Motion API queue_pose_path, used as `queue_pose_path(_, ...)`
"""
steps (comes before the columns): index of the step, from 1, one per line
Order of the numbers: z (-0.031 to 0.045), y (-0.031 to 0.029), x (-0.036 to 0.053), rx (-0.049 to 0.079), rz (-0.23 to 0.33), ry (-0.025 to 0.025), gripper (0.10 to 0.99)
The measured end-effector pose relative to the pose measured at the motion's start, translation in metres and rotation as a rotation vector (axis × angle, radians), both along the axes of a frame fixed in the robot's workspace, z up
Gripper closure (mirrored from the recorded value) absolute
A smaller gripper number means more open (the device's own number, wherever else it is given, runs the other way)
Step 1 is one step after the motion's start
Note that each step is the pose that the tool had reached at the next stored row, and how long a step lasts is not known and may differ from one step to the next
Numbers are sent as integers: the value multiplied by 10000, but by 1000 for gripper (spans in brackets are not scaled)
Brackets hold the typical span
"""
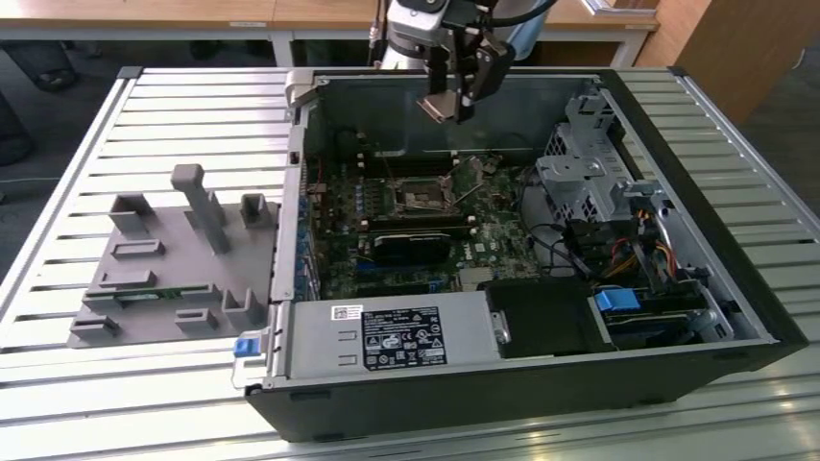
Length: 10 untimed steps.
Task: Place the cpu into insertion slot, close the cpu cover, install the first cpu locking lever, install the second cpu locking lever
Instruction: 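Place the cpu into insertion slot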
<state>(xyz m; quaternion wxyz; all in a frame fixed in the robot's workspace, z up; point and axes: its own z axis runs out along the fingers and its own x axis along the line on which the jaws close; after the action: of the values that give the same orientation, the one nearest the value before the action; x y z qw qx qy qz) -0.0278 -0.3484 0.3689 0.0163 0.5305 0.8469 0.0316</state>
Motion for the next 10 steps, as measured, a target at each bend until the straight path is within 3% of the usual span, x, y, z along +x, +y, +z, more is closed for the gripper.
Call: queue_pose_path(10, -14, 0, 0, 0, -1681, 0, 545)
